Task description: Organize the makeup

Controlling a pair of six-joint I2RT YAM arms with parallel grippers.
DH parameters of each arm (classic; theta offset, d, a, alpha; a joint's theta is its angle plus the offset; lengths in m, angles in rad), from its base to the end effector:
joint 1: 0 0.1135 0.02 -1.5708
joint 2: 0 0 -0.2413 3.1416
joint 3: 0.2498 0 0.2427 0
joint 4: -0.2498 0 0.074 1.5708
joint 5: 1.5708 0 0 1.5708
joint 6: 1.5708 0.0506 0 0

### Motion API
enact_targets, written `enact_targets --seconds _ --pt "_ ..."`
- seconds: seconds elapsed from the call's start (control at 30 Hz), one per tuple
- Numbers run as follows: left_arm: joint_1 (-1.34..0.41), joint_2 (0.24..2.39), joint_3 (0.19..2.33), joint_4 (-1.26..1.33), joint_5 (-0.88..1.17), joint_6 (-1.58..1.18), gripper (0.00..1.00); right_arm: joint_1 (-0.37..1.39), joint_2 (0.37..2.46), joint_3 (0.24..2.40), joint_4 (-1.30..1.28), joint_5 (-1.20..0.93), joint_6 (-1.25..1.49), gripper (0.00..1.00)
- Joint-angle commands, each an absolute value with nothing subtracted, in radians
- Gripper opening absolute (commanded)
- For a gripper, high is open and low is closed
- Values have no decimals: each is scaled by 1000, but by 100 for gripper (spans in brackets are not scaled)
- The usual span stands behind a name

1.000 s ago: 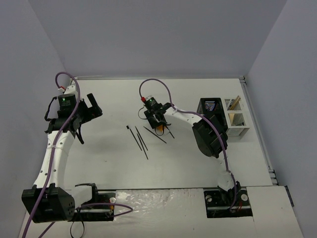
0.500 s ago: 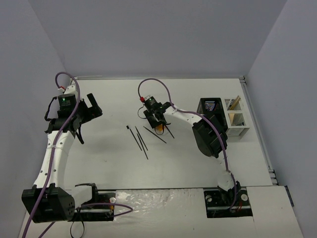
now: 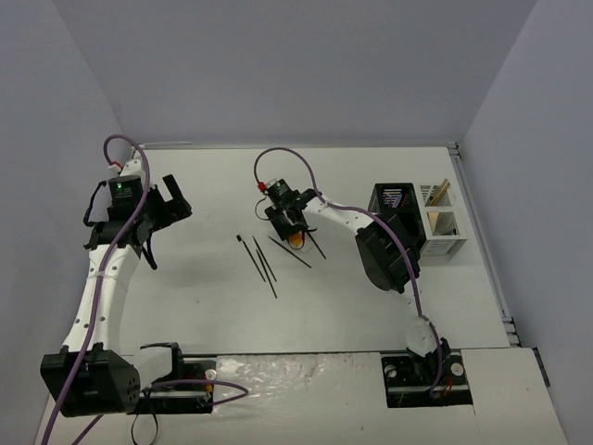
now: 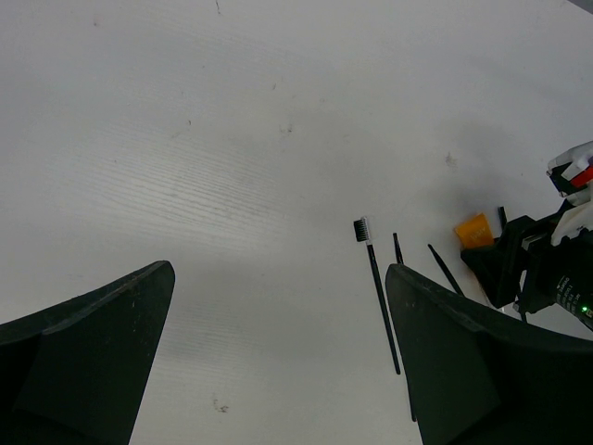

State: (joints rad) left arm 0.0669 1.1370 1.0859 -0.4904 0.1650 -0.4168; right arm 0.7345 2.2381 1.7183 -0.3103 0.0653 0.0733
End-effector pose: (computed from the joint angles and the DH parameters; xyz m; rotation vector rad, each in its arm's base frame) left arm 0.2627 0.0093 0.3165 -0.4125 2.0873 -0.3822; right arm 0.3638 0.3241 0.1464 -0.7564 2.2986 0.2965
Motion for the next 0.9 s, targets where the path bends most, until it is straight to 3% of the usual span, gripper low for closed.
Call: enact_targets --seconds 0.0,0.17,0.37,0.5,0.87 --pt "75 1134 1121 -453 175 -423 97 735 2237 1775 -348 57 52 27" --pt "75 1132 1121 -452 170 -422 97 735 2176 1818 -344 76 51 15" --pt "75 1132 1121 -453 169 -420 97 723 2028 1784 -290 173 62 12" --pt "75 1131 1121 -453 169 -422 97 668 1788 1607 -150 345 110 12" --pt "75 1126 1121 -452 167 -423 97 254 1194 1024 210 545 194 16"
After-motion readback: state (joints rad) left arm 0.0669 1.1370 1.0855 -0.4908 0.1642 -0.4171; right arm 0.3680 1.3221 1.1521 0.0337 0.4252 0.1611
